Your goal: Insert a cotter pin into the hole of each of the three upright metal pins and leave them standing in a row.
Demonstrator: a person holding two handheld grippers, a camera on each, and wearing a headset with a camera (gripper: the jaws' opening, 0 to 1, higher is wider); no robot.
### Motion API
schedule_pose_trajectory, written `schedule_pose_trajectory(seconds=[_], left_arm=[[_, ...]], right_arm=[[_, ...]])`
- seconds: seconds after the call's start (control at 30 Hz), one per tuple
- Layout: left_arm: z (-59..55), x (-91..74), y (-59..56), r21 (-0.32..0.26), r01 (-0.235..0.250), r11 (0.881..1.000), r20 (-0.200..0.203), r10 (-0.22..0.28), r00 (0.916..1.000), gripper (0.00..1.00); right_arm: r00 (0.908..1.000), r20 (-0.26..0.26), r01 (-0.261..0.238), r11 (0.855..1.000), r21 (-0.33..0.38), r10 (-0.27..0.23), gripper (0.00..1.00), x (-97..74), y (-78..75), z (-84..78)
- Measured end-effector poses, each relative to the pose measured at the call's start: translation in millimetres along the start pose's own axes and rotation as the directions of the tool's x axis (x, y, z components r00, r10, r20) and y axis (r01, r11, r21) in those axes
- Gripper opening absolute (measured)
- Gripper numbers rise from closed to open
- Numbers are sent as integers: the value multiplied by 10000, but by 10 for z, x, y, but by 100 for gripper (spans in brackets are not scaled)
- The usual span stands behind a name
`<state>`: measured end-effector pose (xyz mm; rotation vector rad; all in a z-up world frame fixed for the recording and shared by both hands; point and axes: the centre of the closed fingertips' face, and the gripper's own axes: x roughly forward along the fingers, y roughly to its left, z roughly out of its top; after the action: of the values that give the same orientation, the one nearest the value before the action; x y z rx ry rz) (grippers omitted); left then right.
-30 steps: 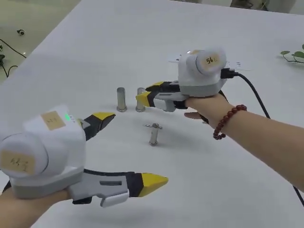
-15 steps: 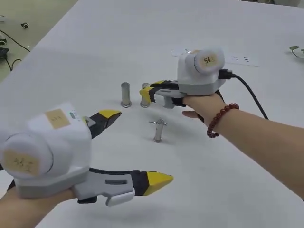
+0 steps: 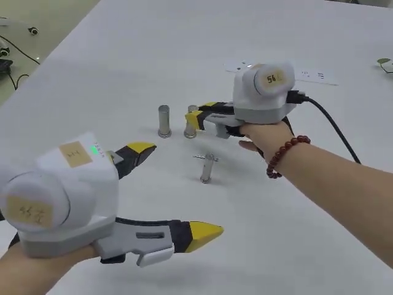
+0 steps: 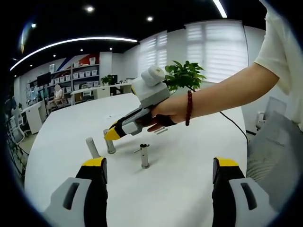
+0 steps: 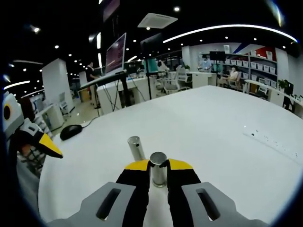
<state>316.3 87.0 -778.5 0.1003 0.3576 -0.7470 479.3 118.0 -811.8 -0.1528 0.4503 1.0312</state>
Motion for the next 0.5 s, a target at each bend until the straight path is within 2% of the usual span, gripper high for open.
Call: schedule_pose_trajectory(seconds=[0.2,0.5], left_arm=[[25,0,18,5,-46,10000,43,46,10000,92],[74,-4,-4,63,-39,10000,74,39,10000,92]], right_arm=[[9998,-94,168,9998,84,-167,13,-93,-56,-55],[9992,-107,390,9992,0,-390,13,-332,-120,-80]])
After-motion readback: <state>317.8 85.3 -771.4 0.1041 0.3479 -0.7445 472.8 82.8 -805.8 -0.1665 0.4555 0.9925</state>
